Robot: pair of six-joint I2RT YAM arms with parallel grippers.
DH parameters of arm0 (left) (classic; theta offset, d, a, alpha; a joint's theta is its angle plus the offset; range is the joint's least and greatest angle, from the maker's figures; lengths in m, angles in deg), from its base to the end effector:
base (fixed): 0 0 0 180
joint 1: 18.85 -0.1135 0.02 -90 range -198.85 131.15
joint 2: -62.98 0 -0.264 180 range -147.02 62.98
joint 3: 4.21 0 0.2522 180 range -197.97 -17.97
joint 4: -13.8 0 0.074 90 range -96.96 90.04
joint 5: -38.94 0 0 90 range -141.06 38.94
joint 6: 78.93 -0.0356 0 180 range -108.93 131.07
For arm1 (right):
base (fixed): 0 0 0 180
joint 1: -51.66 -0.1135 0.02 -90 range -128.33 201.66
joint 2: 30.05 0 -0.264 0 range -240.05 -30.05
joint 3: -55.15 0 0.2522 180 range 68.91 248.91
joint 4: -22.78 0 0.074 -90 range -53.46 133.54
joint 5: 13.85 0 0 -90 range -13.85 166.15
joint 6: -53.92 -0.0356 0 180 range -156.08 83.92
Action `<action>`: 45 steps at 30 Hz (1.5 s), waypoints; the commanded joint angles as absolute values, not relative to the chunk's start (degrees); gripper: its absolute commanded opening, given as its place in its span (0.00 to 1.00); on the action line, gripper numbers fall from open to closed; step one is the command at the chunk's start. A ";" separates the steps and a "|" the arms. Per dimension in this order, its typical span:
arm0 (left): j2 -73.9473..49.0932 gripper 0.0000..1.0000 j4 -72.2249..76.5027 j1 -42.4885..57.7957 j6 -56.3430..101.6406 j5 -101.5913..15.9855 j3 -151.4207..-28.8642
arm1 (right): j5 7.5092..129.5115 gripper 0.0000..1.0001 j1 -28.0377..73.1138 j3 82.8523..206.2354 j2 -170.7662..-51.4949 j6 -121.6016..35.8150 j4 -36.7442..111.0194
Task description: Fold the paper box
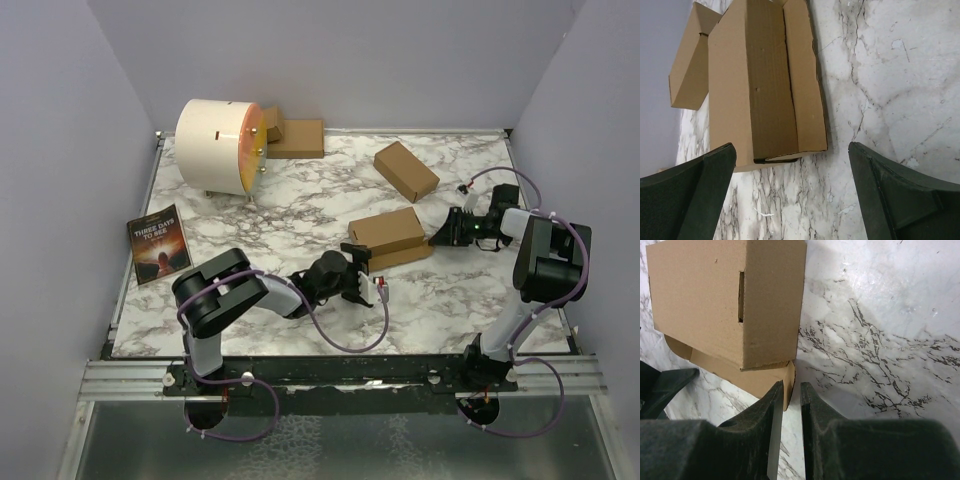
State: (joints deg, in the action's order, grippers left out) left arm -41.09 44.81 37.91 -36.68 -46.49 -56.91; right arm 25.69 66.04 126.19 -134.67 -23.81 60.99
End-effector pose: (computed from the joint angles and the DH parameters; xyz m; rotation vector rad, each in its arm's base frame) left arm 0.1863 -0.2895 0.1345 1.5577 1.1382 -0.1821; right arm 0.3235 -0.0546 0.1376 -0.1398 2.4523 1.0326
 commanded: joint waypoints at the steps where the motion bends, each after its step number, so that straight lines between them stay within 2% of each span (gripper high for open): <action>1: -43.45 0.97 48.18 37.61 -37.48 -48.90 -57.92 | 23.86 0.21 66.43 127.67 -135.68 -23.86 60.97; 10: -44.03 0.83 46.88 37.01 -35.63 -48.34 -58.23 | 23.46 0.21 66.43 127.63 -135.69 -23.86 60.96; 26: -42.88 0.64 45.60 36.39 -33.25 -46.14 -57.88 | 22.28 0.21 66.43 127.45 -135.26 -24.13 60.48; 45: -42.39 0.60 43.29 35.52 -31.67 -43.82 -58.96 | 22.34 0.21 66.43 127.09 -134.01 -25.19 58.70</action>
State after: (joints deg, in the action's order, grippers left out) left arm -43.19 46.69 35.96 -33.55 -46.44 -58.00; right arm 24.14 66.04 126.19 -135.06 -24.72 60.55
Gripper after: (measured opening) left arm 0.608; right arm 0.210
